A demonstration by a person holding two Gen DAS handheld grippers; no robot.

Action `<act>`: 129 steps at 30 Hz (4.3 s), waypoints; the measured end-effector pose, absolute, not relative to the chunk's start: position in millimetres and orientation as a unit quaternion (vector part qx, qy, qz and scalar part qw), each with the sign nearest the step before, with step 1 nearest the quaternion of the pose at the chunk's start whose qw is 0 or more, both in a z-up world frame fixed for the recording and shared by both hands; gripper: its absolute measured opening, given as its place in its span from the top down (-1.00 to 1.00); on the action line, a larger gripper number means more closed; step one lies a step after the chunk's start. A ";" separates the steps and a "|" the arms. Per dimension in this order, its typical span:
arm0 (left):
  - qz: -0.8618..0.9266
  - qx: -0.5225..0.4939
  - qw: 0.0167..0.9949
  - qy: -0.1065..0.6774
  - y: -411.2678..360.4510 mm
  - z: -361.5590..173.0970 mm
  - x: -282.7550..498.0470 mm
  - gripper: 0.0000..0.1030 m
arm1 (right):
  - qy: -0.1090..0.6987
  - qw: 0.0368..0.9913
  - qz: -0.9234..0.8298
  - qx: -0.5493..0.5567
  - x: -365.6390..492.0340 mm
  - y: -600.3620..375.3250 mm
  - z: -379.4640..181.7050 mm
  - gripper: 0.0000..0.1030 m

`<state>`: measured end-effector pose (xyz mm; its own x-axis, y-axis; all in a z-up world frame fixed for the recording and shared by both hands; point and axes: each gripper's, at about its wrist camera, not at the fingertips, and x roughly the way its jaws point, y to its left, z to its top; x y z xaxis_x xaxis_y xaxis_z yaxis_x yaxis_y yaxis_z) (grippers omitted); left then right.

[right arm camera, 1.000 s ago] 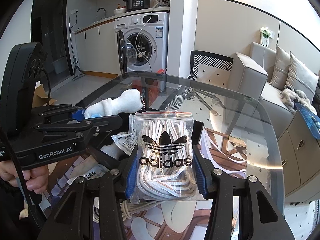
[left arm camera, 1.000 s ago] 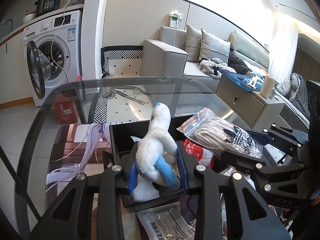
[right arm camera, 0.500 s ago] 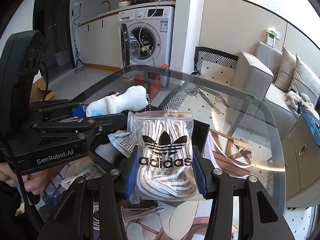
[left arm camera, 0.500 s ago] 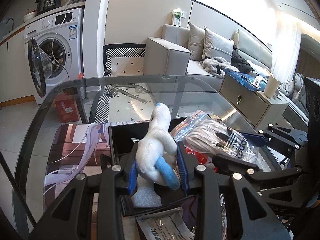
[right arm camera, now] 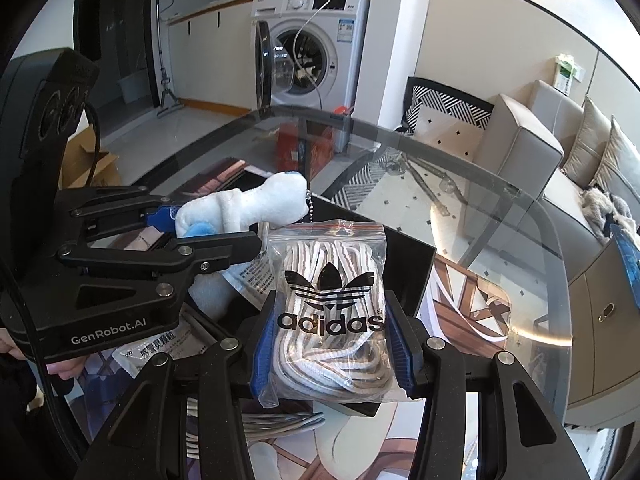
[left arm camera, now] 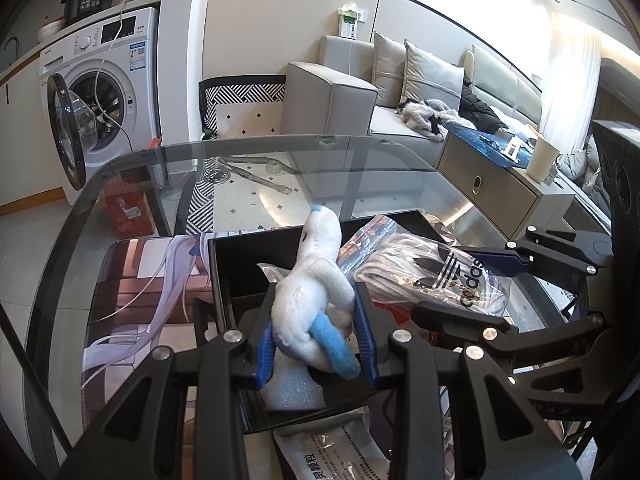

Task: Organize soft objects
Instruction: 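Lower and release the plush toy into the box with left tool while right releases rope bag, then withdraw both open tools from the box toward the white cable and packet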

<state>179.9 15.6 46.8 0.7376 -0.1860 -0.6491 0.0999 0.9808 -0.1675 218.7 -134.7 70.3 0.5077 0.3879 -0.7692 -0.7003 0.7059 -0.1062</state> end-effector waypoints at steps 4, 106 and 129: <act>-0.076 -0.059 0.928 0.360 14.0 43.7 182.9 0.36 | 0.381 0.839 0.325 -0.215 223.8 -130.3 68.3 0.05; -0.048 -0.044 0.942 0.328 40.2 48.1 85.7 -1.00 | 0.343 0.892 0.285 -0.079 136.1 -217.0 54.3 -0.99; -0.048 -0.056 0.935 0.347 44.7 32.6 75.5 -1.00 | 0.395 0.846 0.336 -0.124 118.0 -174.6 18.2 -0.99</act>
